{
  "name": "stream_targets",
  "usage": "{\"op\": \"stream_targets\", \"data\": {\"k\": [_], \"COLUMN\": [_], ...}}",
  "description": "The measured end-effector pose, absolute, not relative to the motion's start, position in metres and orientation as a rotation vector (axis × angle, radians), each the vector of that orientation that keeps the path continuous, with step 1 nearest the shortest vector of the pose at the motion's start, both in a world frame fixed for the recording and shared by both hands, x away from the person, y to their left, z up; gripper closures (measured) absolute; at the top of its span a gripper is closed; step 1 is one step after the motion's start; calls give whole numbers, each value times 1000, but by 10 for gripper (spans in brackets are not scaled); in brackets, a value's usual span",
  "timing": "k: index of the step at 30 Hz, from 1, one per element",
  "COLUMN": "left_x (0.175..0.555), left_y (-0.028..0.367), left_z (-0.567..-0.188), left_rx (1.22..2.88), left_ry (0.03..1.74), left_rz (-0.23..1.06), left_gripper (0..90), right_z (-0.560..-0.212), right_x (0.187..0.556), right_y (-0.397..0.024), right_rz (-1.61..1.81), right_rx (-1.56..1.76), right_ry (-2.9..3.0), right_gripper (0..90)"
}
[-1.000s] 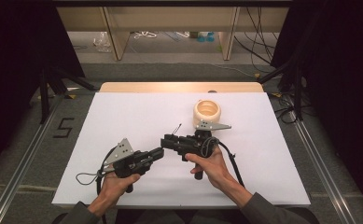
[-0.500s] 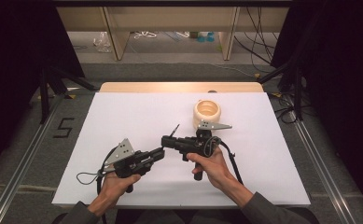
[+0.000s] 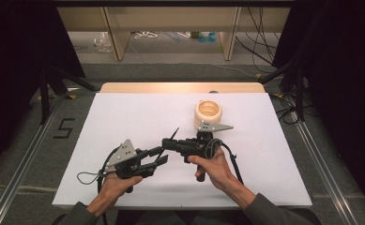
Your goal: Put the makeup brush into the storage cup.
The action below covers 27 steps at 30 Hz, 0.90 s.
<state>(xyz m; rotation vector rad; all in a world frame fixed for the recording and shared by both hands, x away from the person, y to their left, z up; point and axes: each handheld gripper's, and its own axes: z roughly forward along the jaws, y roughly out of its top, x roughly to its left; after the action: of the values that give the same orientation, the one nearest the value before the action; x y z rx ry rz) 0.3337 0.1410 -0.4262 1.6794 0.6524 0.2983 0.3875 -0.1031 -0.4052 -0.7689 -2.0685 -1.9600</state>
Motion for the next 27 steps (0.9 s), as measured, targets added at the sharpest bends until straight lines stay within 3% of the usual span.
{"op": "stream_targets", "data": {"k": [17, 27], "left_x": [335, 335], "left_y": [141, 146], "left_z": [-428, -433], "left_rx": [1714, 1748], "left_ry": [687, 731], "left_rz": [285, 298], "left_gripper": [369, 288], "right_z": [-395, -388], "right_x": [389, 391], "right_y": [-111, -122], "right_rz": [-1987, -1983], "right_rx": [-736, -736], "right_ry": [-2181, -2278], "right_gripper": [857, 857]}}
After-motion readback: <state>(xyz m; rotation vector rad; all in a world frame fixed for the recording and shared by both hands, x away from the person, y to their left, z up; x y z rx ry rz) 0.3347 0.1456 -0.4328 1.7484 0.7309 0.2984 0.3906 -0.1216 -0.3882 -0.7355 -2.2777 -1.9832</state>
